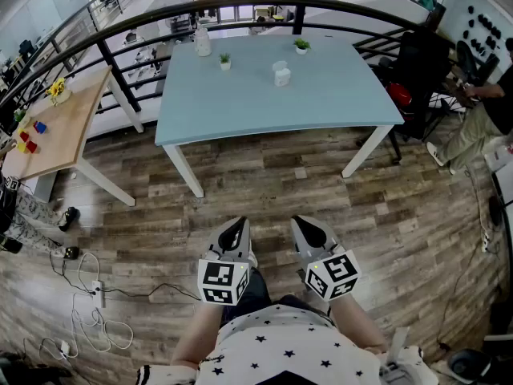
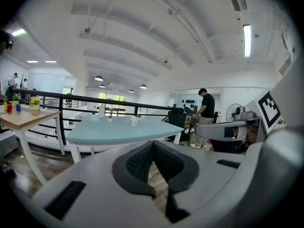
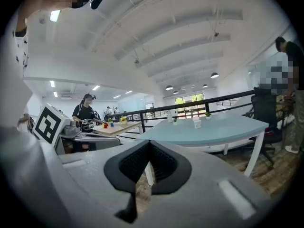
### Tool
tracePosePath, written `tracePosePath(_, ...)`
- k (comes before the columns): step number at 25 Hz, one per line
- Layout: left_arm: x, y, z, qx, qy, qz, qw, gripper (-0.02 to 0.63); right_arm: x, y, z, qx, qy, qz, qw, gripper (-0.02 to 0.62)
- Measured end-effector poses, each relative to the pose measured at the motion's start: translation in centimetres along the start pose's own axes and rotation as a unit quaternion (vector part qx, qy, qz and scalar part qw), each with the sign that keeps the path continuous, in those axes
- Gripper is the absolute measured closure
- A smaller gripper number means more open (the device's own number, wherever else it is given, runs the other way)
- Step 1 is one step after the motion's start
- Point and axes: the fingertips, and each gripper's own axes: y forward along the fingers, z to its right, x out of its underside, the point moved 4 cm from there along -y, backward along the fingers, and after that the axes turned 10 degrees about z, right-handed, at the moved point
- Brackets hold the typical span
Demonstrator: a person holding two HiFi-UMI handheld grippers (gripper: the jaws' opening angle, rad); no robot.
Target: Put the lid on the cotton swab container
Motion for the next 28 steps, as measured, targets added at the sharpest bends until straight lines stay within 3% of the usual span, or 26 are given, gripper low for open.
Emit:
tracePosePath(5, 0.0, -4.7, 4.1, -0.003, 0.004, 0.016, 0.9999, 0.603, -0.9, -5.2, -2.2, -0.011, -0.015, 0.012, 1.000, 0.591)
tracePosePath(10, 0.0, -7.4, 5.5, -0.004, 0.008, 0.018, 0.9998, 0.603, -0.9, -8.0, -3.4, -0.001, -0.002, 0.026, 1.000, 0.591)
tracePosePath(28, -0.1, -9.2, 7.6, -0.010, -0.016, 0.029, 0.9994, 0.601, -0.4, -10.9, -4.2, -0.018, -0.003, 0.021, 1.000, 0.589)
